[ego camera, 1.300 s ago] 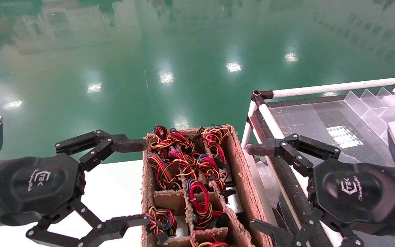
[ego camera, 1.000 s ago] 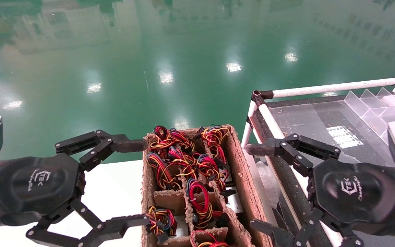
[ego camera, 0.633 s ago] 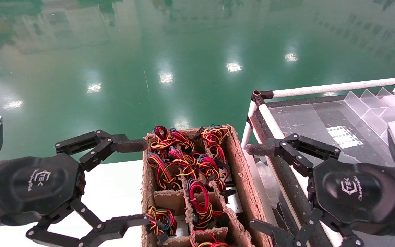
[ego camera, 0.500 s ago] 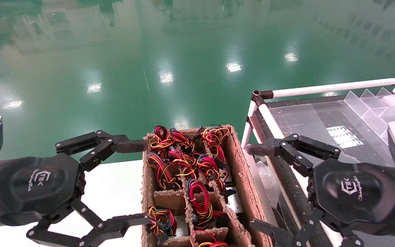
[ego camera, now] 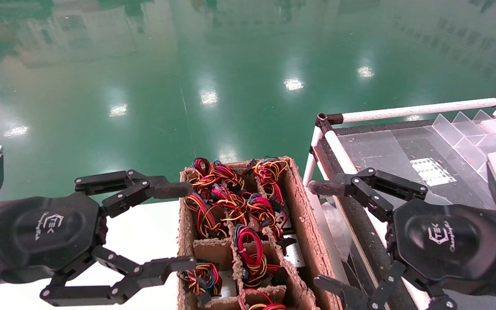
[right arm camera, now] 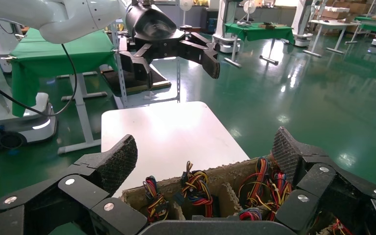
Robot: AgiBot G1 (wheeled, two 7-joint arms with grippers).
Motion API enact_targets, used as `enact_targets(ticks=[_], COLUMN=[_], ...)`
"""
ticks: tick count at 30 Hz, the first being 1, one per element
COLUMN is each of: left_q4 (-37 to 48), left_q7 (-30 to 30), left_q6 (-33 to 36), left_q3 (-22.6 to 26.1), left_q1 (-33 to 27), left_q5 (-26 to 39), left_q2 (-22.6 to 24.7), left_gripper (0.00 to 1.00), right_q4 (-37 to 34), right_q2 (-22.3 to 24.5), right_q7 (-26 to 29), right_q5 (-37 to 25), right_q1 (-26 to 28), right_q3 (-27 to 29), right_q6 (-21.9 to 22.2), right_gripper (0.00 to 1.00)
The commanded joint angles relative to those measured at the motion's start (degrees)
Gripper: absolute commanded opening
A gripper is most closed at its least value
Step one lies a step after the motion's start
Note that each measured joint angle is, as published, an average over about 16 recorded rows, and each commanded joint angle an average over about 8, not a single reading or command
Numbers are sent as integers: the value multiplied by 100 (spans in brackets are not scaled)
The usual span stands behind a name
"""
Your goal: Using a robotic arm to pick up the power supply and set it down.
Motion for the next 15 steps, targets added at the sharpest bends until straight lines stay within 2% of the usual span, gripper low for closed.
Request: enact_targets(ticks=[1, 15], left_q4=[0, 0], left_q7=[0, 0], left_q6=[0, 0], left_q3=[0, 0], left_q1=[0, 0], left_q5=[0, 0], left_q2=[0, 0], left_gripper=[0, 0], right_q4=[0, 0], right_q2=[0, 0], right_q7=[0, 0], right_q5=[0, 0], right_q1=[0, 0], right_q3=[0, 0], right_q6=[0, 0], right_gripper=[100, 100])
